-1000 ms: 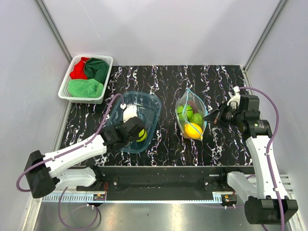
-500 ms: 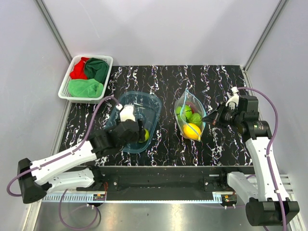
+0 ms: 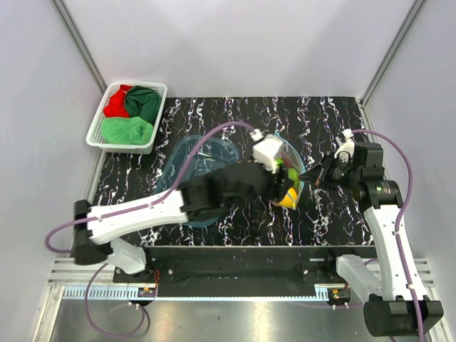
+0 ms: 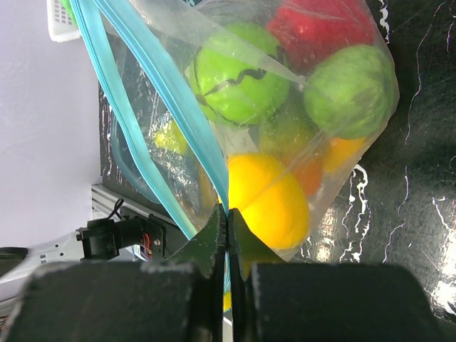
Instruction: Open the zip-top bag and remove the fake food
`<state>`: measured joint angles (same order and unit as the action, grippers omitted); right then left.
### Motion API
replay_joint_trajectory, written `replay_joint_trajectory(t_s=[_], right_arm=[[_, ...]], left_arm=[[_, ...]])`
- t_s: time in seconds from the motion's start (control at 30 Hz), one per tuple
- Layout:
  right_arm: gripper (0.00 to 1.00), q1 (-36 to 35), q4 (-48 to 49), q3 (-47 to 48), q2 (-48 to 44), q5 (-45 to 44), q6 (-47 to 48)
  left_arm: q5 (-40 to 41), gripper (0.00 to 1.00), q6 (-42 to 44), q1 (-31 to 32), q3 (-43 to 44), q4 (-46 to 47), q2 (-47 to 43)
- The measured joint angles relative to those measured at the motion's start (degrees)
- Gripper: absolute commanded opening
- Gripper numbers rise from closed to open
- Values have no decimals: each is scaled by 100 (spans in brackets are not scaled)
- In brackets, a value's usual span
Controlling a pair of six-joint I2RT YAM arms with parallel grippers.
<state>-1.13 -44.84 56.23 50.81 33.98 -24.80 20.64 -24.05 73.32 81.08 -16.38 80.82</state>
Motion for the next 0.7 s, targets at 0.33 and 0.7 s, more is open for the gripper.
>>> replay_joint_trajectory(t_s=[0.33,0.7], right_arm=[[0,0,0,0,-90,0,15],[0,-4,2,-26,-114,-2,15]], left_arm=[[-98,50,205,-216,1939,-981,1993],[-490,59,-352,-688,1871,-1569,2269]])
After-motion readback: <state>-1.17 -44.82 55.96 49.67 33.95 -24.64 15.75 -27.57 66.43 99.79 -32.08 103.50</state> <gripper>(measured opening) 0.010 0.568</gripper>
